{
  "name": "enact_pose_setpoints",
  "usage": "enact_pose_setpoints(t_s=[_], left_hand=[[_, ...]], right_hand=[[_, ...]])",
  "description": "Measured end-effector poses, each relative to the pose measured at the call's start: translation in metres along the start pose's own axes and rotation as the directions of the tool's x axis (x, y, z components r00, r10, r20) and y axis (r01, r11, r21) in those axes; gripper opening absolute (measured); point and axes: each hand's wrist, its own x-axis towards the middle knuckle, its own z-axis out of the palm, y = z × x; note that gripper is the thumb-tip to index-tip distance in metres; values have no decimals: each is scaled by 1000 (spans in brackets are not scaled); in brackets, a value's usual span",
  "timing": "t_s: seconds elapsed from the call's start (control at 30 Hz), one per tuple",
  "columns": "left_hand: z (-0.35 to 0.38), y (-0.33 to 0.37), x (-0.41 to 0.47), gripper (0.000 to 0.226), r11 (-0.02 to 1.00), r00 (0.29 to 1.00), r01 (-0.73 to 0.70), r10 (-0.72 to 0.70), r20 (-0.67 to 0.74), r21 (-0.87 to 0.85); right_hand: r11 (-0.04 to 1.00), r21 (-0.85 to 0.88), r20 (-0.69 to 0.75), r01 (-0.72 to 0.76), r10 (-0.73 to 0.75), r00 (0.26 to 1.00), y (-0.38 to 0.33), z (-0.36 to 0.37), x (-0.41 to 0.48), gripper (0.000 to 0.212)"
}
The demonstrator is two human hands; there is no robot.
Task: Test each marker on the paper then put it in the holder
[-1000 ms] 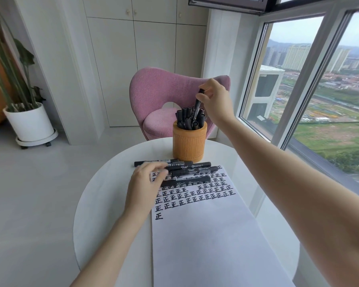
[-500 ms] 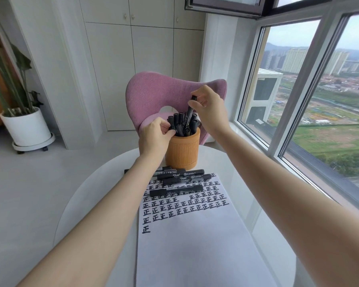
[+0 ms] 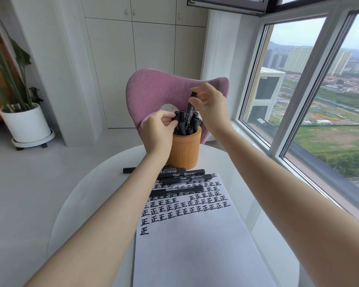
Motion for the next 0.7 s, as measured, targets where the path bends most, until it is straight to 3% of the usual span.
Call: enact_pose_setpoints(t_s=[0.2,0.43,0.7], left_hand=[[-1,-2,3,16,994,999,-29,32,22,-109],[0,-9,2,19,997,997,-74,74,35,-10],[-2,-20,-1,31,996,997,-37,42,58,-82]], right_hand=[[997,-61,83,54,-49,995,-3,-1,10,21],[990,-108,118,87,-75,990,-2,-2,13,19],[987,-108,117,117,-104,988,-1,-1,14,21]])
